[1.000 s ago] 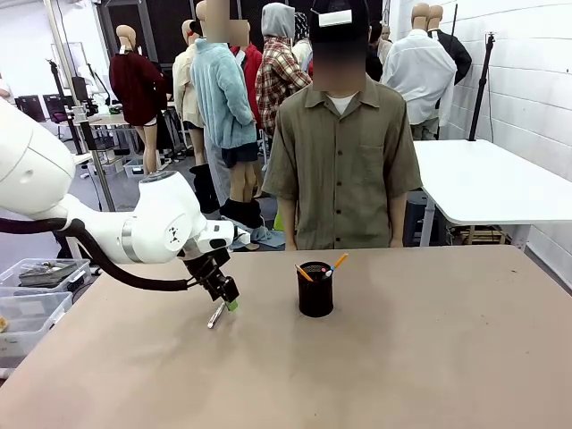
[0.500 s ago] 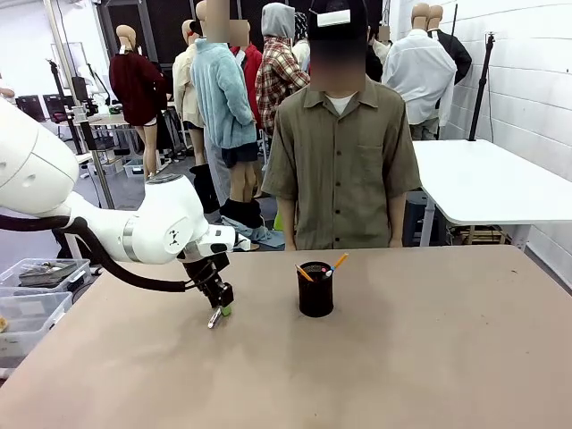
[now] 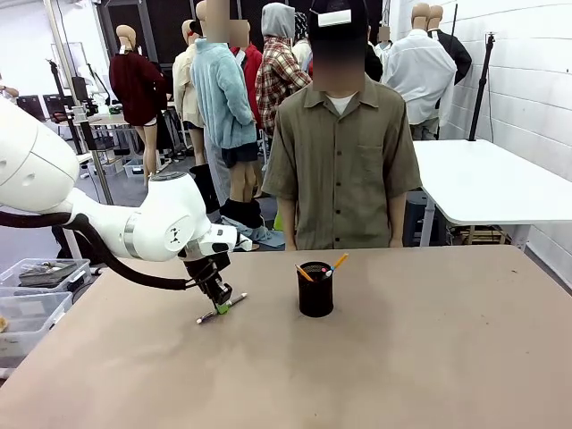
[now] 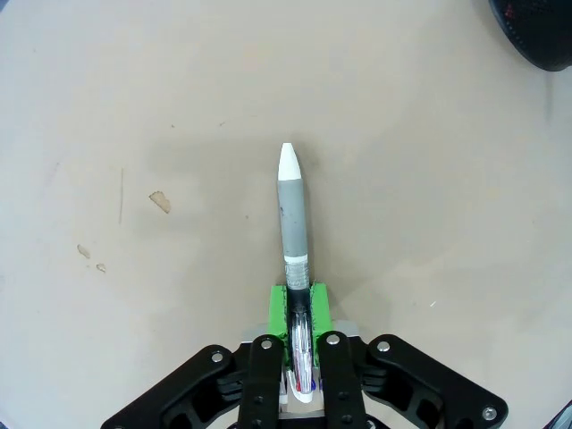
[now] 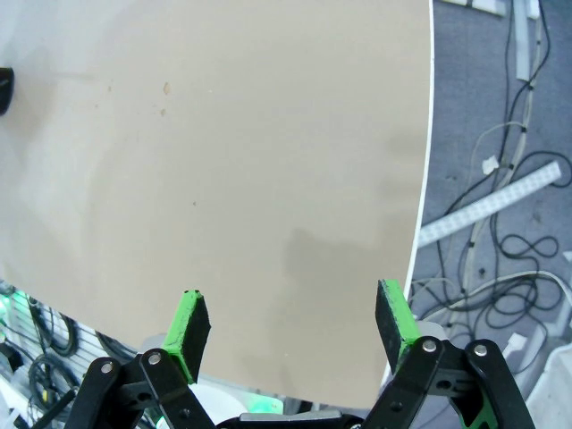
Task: Place the pens into the pen holder.
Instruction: Pick up a writing instrument from the table and place it into the Pen holder.
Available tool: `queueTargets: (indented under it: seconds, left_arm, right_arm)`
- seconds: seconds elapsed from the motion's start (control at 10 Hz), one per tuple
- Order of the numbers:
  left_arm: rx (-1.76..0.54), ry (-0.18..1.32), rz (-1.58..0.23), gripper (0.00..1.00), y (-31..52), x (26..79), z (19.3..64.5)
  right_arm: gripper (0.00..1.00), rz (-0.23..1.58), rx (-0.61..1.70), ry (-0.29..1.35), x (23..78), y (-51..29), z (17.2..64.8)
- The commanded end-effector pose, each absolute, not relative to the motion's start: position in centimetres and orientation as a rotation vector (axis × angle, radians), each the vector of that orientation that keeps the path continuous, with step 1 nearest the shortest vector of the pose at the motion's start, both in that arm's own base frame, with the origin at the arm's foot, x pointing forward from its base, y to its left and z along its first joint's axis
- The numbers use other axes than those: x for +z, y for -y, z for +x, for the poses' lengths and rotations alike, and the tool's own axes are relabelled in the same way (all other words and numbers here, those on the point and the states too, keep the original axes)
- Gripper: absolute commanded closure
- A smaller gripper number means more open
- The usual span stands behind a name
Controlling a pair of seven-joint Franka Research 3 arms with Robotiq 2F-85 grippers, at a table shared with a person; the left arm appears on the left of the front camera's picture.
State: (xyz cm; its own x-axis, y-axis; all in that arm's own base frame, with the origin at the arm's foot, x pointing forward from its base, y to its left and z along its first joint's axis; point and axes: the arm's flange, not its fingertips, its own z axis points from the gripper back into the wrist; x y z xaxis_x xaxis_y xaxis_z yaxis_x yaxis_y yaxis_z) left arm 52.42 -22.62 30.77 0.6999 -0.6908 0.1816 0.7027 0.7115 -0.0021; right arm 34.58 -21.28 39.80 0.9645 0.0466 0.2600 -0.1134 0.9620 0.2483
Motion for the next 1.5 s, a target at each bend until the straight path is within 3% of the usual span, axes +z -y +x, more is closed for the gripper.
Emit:
queueTargets:
  seconds: [0.0, 0.2, 0.6, 1.1, 1.4]
  left_arm:
    - [-0.833, 0.227, -0.168, 1.0, 22.9, 32.3, 51.3]
    - [-0.962, 0.425, -0.447, 1.0, 22.5, 35.8, 50.6]
    - [-1.043, 0.83, -0.763, 1.0, 21.8, 39.1, 52.1]
    - [-1.166, 1.026, -1.104, 1.0, 25.2, 37.7, 53.0]
    - [-1.191, 1.119, -1.162, 1.0, 27.5, 36.1, 53.5]
  right_arm:
    - [0.07, 0.254, 0.077, 0.235, 39.8, 21.1, 34.6]
    - [0.07, 0.254, 0.077, 0.235, 39.8, 21.1, 34.6]
    - [0.07, 0.254, 0.077, 0.235, 39.8, 21.1, 34.6]
    - [0.07, 0.254, 0.077, 0.235, 39.8, 21.1, 34.6]
    - [0.07, 0.254, 0.077, 0.235, 39.8, 21.1, 34.6]
